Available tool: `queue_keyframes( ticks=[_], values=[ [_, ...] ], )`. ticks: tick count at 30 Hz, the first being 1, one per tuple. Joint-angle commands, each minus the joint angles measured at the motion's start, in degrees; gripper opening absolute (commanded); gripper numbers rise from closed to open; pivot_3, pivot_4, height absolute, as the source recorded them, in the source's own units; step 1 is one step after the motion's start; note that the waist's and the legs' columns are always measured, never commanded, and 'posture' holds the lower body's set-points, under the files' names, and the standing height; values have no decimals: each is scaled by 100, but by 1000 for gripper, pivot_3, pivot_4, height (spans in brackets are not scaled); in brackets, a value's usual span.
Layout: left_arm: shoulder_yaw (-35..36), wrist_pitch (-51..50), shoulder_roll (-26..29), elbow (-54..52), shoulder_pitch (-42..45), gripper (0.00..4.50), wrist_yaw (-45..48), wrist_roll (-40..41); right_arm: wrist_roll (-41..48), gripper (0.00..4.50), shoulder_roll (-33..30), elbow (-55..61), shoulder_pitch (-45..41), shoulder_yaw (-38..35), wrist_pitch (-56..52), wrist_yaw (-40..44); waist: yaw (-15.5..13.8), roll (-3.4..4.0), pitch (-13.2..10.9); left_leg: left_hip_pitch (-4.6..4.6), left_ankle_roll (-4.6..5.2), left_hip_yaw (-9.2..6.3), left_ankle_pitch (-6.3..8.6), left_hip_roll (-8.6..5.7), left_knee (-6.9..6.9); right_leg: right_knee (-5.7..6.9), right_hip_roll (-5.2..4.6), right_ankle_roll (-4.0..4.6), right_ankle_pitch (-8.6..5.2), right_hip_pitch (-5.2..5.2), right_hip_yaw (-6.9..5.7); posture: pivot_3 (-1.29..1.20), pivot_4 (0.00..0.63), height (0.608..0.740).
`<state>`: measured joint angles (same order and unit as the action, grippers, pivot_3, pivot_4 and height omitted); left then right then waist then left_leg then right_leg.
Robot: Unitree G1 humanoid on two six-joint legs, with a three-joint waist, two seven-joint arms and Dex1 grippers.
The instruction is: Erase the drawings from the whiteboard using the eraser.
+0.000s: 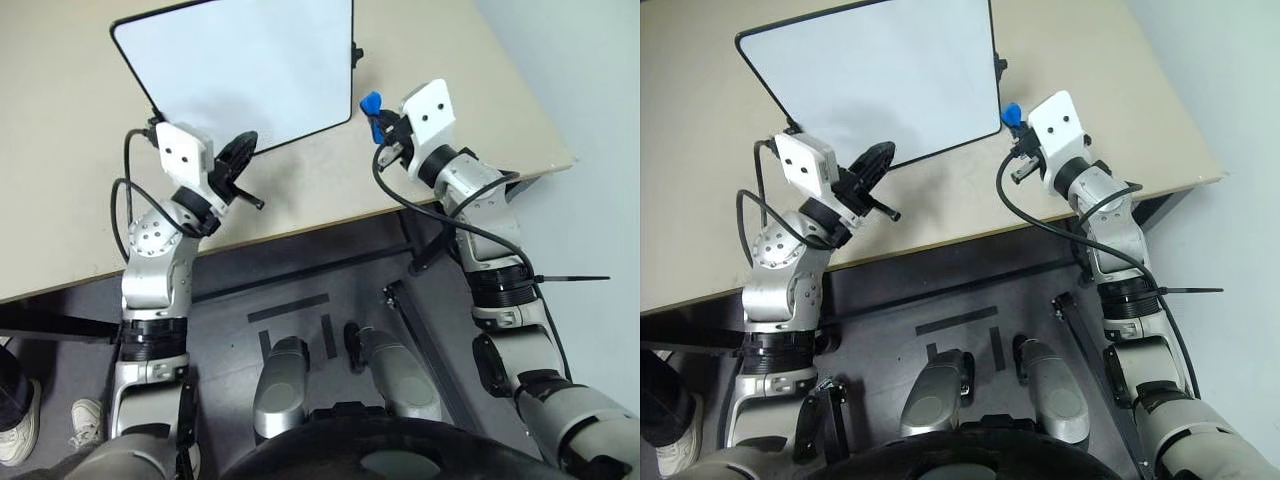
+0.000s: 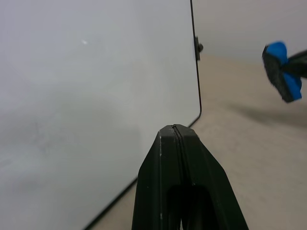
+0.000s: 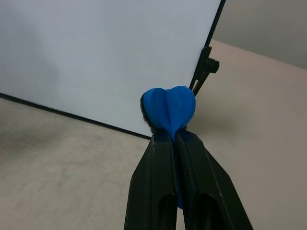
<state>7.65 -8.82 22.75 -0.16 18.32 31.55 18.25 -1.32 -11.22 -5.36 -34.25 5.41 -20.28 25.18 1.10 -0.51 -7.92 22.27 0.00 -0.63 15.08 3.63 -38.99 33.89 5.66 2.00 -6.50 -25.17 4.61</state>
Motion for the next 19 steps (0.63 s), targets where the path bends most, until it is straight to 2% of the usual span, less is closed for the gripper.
queue_keyframes(
  ticks=[1,4,5,7,14,19],
  values=[
    [-111,150,-41,185,258,0,120,-58,-19,15,-31,190,-58,66,-190,-62,-16,0,0,2,-1,0,2,0,0,0,-1,-11,3,-1,0,0,150,740],
    [-130,192,-53,250,322,0,151,-58,2,15,-25,262,5,173,-434,8,-22,0,0,3,-1,1,9,0,4,0,-1,-32,9,-4,0,0,150,740],
    [-135,187,-46,217,310,0,149,-53,9,566,-35,286,36,247,-523,66,-21,0,0,3,-2,1,11,0,5,1,-1,-33,9,-7,0,0,150,740],
    [-133,176,-40,148,253,0,146,-39,14,1101,-58,312,68,318,-588,100,-22,0,0,3,-2,1,12,0,13,1,-1,-30,6,-13,0,0,150,740],
    [-55,223,-1,146,129,0,105,-39,-2,3549,-109,376,-21,231,-652,-38,-22,0,0,3,-2,2,13,0,21,1,0,-29,0,-19,-1,0,150,740],
    [-97,280,-51,174,136,0,77,-43,91,3549,-202,580,-24,124,-678,1,-24,0,0,3,-1,1,13,0,20,2,0,-31,5,-17,0,0,150,740]
  ],
)
